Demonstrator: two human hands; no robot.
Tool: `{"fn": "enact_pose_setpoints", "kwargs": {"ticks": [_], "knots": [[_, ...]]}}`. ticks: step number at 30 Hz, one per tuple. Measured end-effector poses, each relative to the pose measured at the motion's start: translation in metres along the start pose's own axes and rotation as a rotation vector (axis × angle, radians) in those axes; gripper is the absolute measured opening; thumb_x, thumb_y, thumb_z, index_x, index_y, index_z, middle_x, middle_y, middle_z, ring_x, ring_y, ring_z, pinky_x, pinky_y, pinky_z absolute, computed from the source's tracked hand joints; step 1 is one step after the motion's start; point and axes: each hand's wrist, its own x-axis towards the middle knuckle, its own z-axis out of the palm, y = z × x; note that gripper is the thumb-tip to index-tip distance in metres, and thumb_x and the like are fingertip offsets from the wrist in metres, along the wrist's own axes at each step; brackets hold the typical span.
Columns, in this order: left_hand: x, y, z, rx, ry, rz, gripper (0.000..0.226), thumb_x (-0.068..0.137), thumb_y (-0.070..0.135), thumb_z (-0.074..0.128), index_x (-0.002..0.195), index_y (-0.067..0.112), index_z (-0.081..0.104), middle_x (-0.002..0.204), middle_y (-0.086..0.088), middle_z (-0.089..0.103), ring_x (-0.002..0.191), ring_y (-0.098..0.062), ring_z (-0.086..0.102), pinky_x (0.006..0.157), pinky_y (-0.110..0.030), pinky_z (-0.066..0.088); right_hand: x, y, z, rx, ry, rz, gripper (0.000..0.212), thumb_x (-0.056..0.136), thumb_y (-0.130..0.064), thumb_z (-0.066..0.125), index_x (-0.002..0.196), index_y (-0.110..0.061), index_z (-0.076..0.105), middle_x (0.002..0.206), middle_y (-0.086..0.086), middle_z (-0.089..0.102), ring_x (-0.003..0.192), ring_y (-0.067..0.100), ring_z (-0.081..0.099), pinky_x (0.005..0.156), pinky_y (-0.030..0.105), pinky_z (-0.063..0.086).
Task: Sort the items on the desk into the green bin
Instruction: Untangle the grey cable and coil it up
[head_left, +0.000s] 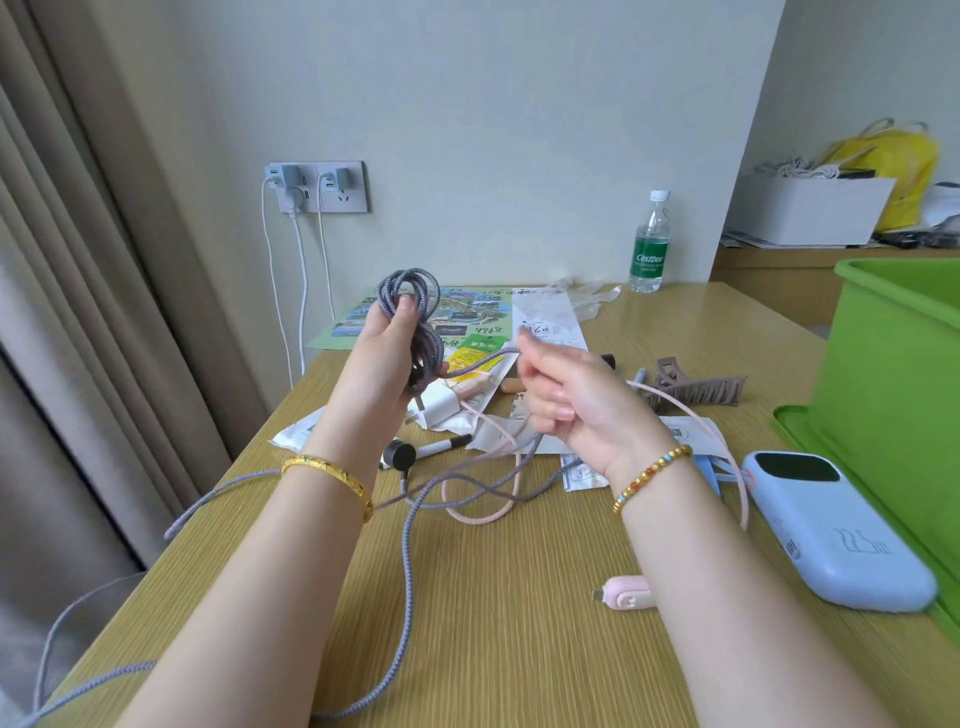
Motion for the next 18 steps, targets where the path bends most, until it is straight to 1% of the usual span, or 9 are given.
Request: {"fn": "enact_pose_setpoints", "kwargs": {"ticks": [2, 3, 5, 7, 9, 11, 13, 15, 18], "knots": [[0.000, -0.003, 0.000, 0.105, 0.021, 0.065, 0.014, 0.098, 0.035, 0.040, 0.096, 0.029, 0.052, 0.074, 0.002, 0.048, 0.044, -0.001, 0.055, 0.061, -0.029, 0.048, 0.000, -0.003, -0.003, 0.154, -0.011, -0.056, 0.035, 0.082, -0.036, 0.056, 0.058, -0.016, 0.039, 0.037, -0.009, 0.027, 0.032, 0.004, 0.023, 0.051, 0.022, 0.051], [0.000, -0.004, 0.000, 0.133, 0.041, 0.092, 0.014, 0.097, 0.036, 0.040, 0.097, 0.031, 0.052, 0.074, 0.004, 0.048, 0.043, 0.001, 0.054, 0.065, -0.031, 0.050, 0.001, -0.005, -0.005, 0.233, -0.026, -0.078, 0.033, 0.082, -0.036, 0.055, 0.060, -0.016, 0.039, 0.038, -0.009, 0.029, 0.033, 0.004, 0.025, 0.049, 0.020, 0.049], [0.001, -0.005, -0.001, 0.192, 0.079, 0.123, 0.015, 0.097, 0.039, 0.039, 0.100, 0.032, 0.052, 0.077, 0.008, 0.049, 0.059, -0.002, 0.059, 0.071, -0.032, 0.055, 0.000, -0.007, -0.007, 0.308, -0.052, -0.100, 0.025, 0.084, -0.033, 0.053, 0.070, -0.013, 0.051, 0.041, -0.009, 0.033, 0.034, 0.002, 0.026, 0.035, 0.013, 0.031], [0.001, -0.004, -0.002, 0.295, 0.094, 0.157, 0.015, 0.096, 0.041, 0.039, 0.089, 0.035, 0.051, 0.076, 0.009, 0.050, 0.077, -0.014, 0.057, 0.081, -0.031, 0.053, 0.001, -0.006, -0.006, 0.271, -0.047, -0.146, 0.022, 0.084, -0.028, 0.053, 0.084, -0.007, 0.061, 0.045, -0.009, 0.036, 0.035, 0.001, 0.026, 0.032, 0.013, 0.020], [-0.002, -0.004, -0.001, 0.454, 0.069, 0.202, 0.020, 0.097, 0.040, 0.038, 0.081, 0.033, 0.048, 0.075, 0.011, 0.052, 0.073, -0.008, 0.053, 0.068, -0.012, 0.046, 0.002, -0.003, -0.003, 0.198, -0.008, -0.210, 0.019, 0.088, -0.020, 0.052, 0.091, -0.006, 0.064, 0.046, -0.009, 0.037, 0.037, 0.002, 0.029, 0.036, 0.013, 0.024], [-0.006, -0.004, 0.003, 0.595, -0.021, 0.224, 0.018, 0.097, 0.039, 0.038, 0.085, 0.030, 0.048, 0.077, 0.008, 0.053, 0.071, -0.005, 0.050, 0.058, -0.013, 0.039, 0.002, -0.001, -0.002, 0.164, 0.033, -0.248, 0.018, 0.092, -0.014, 0.049, 0.092, -0.007, 0.066, 0.047, -0.009, 0.038, 0.041, 0.003, 0.032, 0.040, 0.014, 0.032], [-0.010, -0.005, 0.007, 0.651, -0.128, 0.235, 0.021, 0.097, 0.039, 0.037, 0.090, 0.024, 0.049, 0.079, 0.004, 0.052, 0.075, -0.008, 0.050, 0.063, -0.021, 0.036, 0.002, -0.001, -0.001, 0.166, 0.048, -0.257, 0.020, 0.093, -0.012, 0.048, 0.089, -0.008, 0.067, 0.048, -0.008, 0.039, 0.043, 0.004, 0.033, 0.042, 0.014, 0.033], [-0.013, -0.005, 0.010, 0.629, -0.253, 0.271, 0.024, 0.096, 0.042, 0.039, 0.085, 0.022, 0.049, 0.070, 0.007, 0.048, 0.062, 0.004, 0.047, 0.058, -0.011, 0.037, 0.002, 0.000, -0.002, 0.157, 0.046, -0.257, 0.021, 0.093, -0.011, 0.048, 0.086, -0.009, 0.068, 0.048, -0.008, 0.039, 0.043, 0.004, 0.033, 0.041, 0.014, 0.032], [-0.020, -0.005, 0.012, 0.597, -0.476, 0.284, 0.013, 0.090, 0.035, 0.054, 0.082, 0.026, 0.050, 0.054, 0.017, 0.047, 0.046, 0.004, 0.042, 0.046, -0.006, 0.034, 0.002, 0.000, -0.001, 0.059, 0.049, -0.264, 0.020, 0.093, -0.013, 0.049, 0.088, -0.008, 0.067, 0.047, -0.008, 0.040, 0.044, 0.004, 0.034, 0.042, 0.014, 0.031]]}}
